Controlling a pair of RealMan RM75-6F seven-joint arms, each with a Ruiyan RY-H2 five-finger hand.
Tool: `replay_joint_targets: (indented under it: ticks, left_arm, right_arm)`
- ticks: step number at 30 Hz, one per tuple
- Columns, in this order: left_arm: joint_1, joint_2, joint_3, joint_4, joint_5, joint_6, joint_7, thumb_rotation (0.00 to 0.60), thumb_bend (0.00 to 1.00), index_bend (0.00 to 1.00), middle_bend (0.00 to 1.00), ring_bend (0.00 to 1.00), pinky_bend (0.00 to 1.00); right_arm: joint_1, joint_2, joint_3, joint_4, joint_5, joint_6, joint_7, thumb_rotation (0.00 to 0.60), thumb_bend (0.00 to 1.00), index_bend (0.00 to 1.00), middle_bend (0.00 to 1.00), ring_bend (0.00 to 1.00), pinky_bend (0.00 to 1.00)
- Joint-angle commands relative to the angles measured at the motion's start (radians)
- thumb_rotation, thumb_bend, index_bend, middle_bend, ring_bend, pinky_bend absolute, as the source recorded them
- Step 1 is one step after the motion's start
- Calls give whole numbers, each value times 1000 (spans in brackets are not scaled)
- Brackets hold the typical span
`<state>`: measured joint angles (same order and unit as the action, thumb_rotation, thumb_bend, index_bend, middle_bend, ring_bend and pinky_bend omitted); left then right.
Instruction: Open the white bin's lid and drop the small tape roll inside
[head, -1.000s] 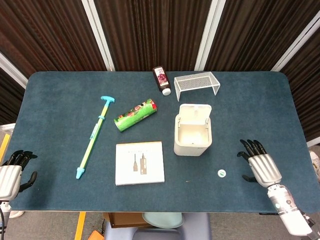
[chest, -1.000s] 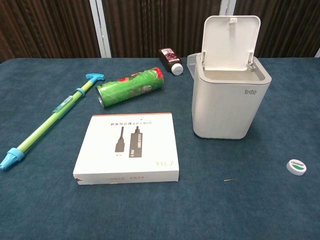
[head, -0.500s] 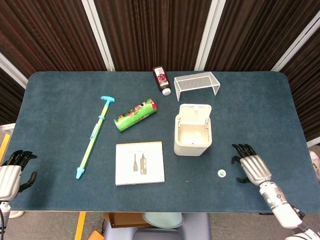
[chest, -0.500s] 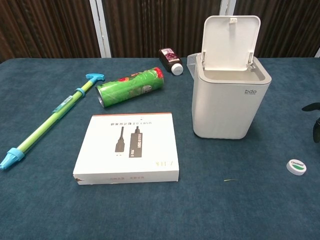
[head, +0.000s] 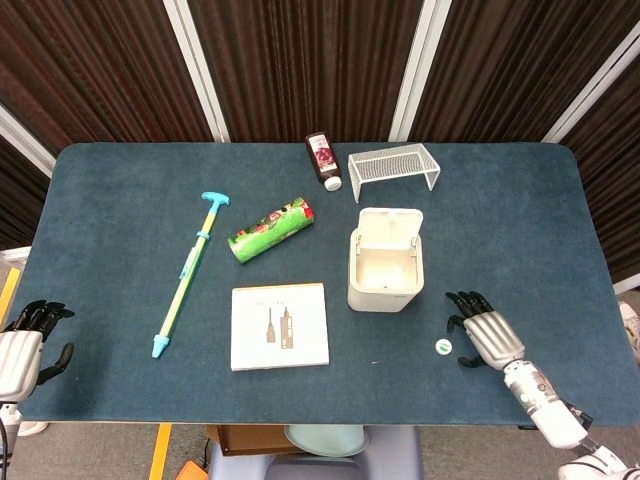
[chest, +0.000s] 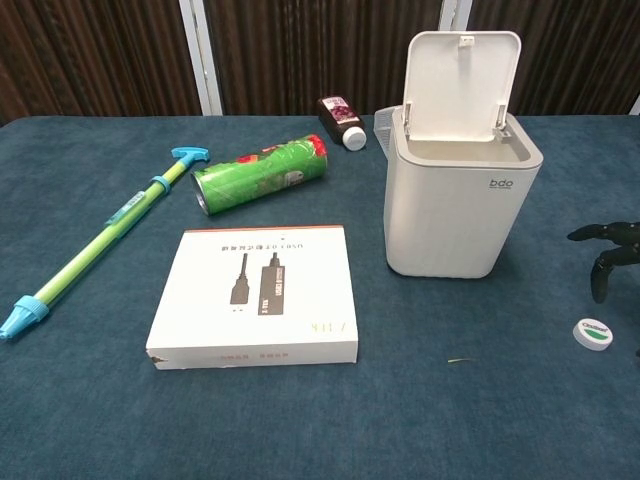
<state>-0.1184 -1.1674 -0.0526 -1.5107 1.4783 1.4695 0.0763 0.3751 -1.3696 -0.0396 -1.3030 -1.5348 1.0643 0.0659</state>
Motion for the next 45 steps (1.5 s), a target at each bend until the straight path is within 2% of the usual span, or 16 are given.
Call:
replay_joint_targets:
  ticks: [1,18,30,45]
  left_arm:
    - [0,0,0,0,1,0,1,600,380,331,246,163,467]
    - [1,1,0,1,4,5,-4,600,380,341,246,163,467]
    - [2,2,1,1,7,6,-6,600,382,341,246,163,467]
    - [3,2,1,0,9,9,-9,600,381,342,246,163,468]
  right_arm:
    - [6,-7,-4,8,-8,-4,10,600,236,565,140,65,102]
    - [33,-57,-19,85,-45,-8,82,600,268,602,139,65,101]
    - [40,-67,-28,108,-50,-10,109,600,271,612,139,65,100]
    - [44,-77,-34,126,-52,-7,124,600,322,631,139,65,100]
